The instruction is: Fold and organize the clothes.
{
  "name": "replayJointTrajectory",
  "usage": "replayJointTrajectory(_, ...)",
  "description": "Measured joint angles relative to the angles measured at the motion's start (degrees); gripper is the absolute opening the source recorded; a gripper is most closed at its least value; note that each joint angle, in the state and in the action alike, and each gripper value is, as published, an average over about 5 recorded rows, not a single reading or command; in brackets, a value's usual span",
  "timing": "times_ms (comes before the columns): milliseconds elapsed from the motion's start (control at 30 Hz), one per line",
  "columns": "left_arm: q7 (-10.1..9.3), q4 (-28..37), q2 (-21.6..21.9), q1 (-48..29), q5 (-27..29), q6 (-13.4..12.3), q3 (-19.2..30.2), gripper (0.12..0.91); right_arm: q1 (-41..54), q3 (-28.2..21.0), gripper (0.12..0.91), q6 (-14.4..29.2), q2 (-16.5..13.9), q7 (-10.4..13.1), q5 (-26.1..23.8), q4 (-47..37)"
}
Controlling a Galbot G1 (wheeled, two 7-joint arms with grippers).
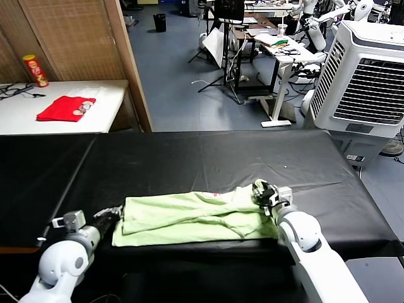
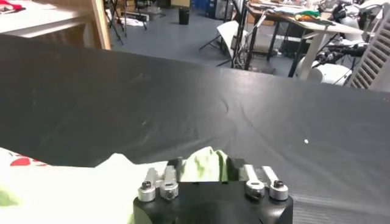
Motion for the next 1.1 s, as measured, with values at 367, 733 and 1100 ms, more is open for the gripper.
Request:
replayJointTrajectory(367, -1.74, -1.85, -0.75, -0.94, -3.30, 0.24, -1.21, 0.298, 0.10, 0.07, 0.126, 0.04, 0.26, -0.19, 0.06, -0.06)
replayJointTrajectory(733, -0.72, -0.51, -3.13, -1.04, -2.70, 0.88, 0.87, 0.750, 0.14, 0.12, 0.126, -0.06, 0.26, -0.37, 0.13, -0.07)
replayJointTrajectory(1100, 0.77, 1.34, -3.71, -1.65, 2.87, -1.41, 1.86, 0.187, -0.20, 0.33, 0.126, 1.30, 0.95, 0.45, 0.08, 0.02)
